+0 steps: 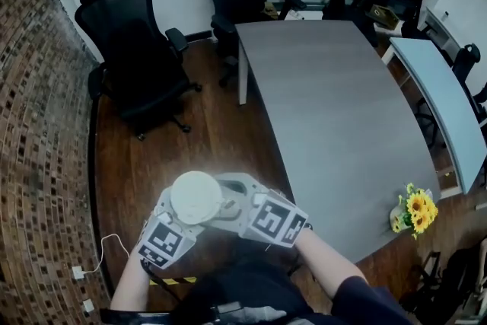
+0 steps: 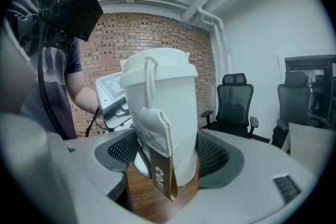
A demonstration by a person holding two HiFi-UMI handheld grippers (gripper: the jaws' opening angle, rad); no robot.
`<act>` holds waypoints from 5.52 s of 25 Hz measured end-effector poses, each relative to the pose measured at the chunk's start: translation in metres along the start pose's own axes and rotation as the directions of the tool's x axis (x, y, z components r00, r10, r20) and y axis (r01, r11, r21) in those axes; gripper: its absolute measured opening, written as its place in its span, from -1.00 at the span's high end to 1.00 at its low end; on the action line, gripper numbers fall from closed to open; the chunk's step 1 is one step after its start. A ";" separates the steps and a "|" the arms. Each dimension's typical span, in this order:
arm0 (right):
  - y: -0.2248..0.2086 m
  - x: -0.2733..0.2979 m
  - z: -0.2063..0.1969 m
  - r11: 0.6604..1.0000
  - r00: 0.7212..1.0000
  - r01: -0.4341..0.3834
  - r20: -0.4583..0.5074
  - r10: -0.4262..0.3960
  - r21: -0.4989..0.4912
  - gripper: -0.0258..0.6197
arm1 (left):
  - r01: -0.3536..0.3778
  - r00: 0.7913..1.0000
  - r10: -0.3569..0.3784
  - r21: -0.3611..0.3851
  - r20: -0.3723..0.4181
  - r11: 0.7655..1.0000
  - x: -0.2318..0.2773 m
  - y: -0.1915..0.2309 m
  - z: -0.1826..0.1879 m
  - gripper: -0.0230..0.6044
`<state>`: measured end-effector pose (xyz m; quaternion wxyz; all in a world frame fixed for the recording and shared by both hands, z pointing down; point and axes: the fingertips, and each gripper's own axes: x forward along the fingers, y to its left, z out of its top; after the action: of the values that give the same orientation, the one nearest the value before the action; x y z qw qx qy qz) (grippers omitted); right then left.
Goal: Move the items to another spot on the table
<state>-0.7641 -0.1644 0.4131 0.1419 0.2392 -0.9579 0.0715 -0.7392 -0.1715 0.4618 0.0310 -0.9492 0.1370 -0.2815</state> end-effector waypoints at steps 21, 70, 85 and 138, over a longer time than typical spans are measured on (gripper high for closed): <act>-0.074 0.091 0.049 0.988 0.988 0.150 -0.037 -0.150 -0.026 -0.17 | 0.087 0.993 -0.095 0.099 0.070 0.991 -0.018 0.123 -0.011 -0.28; -0.327 -0.006 0.027 0.955 0.948 0.274 0.134 -0.289 0.116 -0.17 | 0.235 0.971 -0.214 0.275 -0.107 0.932 0.198 0.239 0.089 -0.28; -0.386 -0.068 0.008 0.858 0.855 0.480 0.121 -0.504 0.183 -0.17 | 0.397 0.915 -0.392 0.380 -0.095 0.835 0.274 0.233 0.133 -0.28; -0.715 -0.090 -0.040 0.660 0.685 0.721 -0.072 -0.725 0.212 -0.16 | 0.545 0.822 -0.556 0.449 -0.121 0.708 0.527 0.429 0.192 -0.28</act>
<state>-0.3367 -0.7426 0.4728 0.1215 0.6147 -0.7709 0.1142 -0.3151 -0.7338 0.5196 0.1733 -0.9139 -0.2240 -0.2910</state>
